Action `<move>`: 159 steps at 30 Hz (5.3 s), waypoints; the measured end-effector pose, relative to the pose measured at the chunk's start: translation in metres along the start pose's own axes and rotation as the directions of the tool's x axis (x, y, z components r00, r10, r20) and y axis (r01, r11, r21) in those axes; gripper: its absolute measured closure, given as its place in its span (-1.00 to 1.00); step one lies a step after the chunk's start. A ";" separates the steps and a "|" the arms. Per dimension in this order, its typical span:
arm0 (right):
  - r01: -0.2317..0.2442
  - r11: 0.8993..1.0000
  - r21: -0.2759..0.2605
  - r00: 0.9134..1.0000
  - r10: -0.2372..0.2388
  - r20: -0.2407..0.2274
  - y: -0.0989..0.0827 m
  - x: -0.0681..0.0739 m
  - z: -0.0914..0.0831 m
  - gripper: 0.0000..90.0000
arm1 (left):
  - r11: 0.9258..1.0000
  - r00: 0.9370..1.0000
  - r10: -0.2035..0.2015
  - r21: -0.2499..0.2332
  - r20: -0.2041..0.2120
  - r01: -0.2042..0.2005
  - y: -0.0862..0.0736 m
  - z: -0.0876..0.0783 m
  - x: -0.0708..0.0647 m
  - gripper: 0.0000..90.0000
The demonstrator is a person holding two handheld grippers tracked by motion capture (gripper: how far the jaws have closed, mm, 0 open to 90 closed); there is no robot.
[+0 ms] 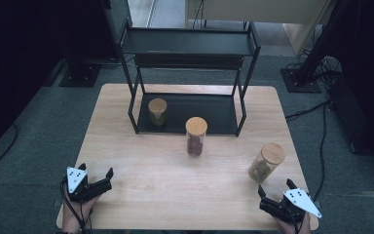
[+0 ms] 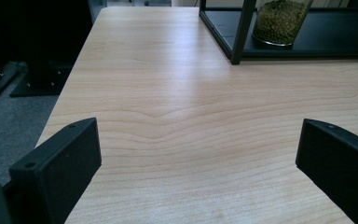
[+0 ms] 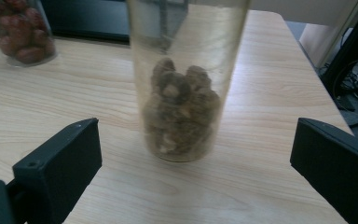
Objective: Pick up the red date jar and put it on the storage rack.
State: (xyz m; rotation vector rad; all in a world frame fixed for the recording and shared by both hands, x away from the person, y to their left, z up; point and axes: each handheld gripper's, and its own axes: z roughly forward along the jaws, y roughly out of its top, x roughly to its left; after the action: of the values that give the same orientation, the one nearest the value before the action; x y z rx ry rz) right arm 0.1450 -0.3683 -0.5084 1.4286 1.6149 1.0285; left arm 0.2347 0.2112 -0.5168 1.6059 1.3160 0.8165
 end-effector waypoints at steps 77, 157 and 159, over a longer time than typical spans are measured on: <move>0.132 0.991 -0.009 0.963 -0.131 -0.236 0.025 0.126 0.060 -0.96 | 1.000 1.000 -0.009 -0.003 0.023 0.009 0.000 0.000 0.002 -1.00; 0.143 0.990 -0.013 0.949 -0.140 -0.282 0.089 0.167 0.151 -0.86 | 1.000 0.999 -0.029 -0.001 0.040 0.029 0.000 0.000 0.004 -1.00; 0.140 0.990 -0.008 0.950 -0.136 -0.283 0.089 0.167 0.154 -0.83 | 1.000 0.999 -0.031 -0.001 0.040 0.031 0.000 0.000 0.004 -1.00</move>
State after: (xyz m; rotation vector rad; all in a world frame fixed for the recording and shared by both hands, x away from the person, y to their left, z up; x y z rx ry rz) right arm 0.3027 -0.1818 -0.4928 1.1965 1.8987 1.1828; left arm 0.2356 0.2155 -0.5170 1.5883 1.3083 0.7626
